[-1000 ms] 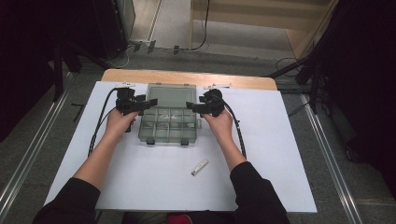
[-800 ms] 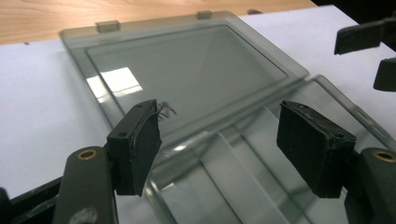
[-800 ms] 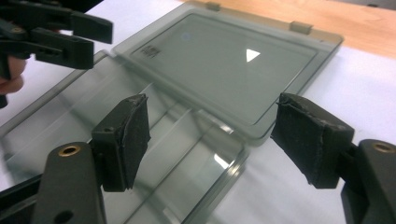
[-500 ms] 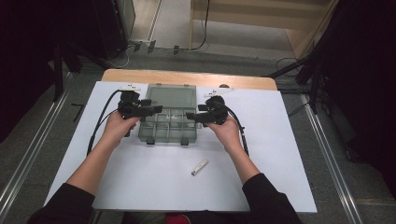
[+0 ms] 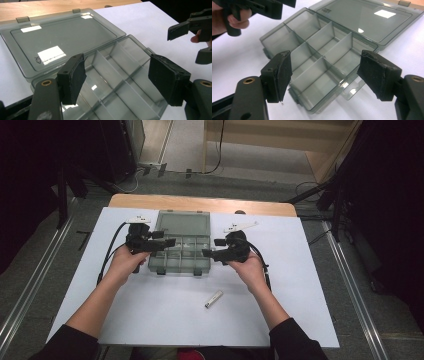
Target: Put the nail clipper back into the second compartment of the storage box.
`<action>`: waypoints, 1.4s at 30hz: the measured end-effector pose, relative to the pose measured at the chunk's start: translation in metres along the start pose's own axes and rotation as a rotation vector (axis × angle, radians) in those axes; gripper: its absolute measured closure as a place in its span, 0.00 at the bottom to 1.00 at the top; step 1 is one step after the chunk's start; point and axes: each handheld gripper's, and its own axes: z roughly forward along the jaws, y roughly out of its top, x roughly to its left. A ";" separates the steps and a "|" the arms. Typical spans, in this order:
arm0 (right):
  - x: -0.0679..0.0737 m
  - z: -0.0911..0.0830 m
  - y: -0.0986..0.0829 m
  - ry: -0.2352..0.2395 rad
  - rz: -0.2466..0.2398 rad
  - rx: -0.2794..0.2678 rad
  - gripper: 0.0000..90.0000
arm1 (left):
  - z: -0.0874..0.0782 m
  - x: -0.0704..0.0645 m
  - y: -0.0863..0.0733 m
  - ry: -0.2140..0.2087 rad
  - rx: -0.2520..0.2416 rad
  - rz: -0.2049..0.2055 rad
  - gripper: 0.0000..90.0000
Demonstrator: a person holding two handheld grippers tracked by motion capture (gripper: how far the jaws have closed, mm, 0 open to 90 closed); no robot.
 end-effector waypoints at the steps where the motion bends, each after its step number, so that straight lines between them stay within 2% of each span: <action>1: 0.001 -0.001 -0.001 0.001 -0.002 0.001 0.30 | 0.000 -0.001 -0.001 -0.002 0.007 0.000 0.33; 14: 0.006 -0.012 -0.022 0.012 -0.001 0.015 0.31 | -0.006 -0.019 -0.017 -0.028 0.034 0.032 0.33; 18: 0.013 -0.011 -0.027 0.008 -0.027 0.025 0.31 | -0.007 -0.024 -0.023 -0.030 0.047 0.040 0.33; 22: 0.016 -0.012 -0.031 0.023 -0.024 0.032 0.31 | -0.012 -0.029 -0.030 -0.046 0.050 0.046 0.33; 33: 0.025 -0.024 -0.041 0.050 -0.019 0.035 0.31 | -0.027 -0.042 -0.046 -0.056 0.044 0.086 0.33; 37: 0.028 -0.026 -0.044 0.060 -0.022 0.044 0.30 | -0.032 -0.044 -0.050 -0.069 0.035 0.074 0.33; 42: 0.031 -0.029 -0.049 0.092 -0.024 0.052 0.30 | -0.039 -0.048 -0.059 -0.068 0.046 0.081 0.33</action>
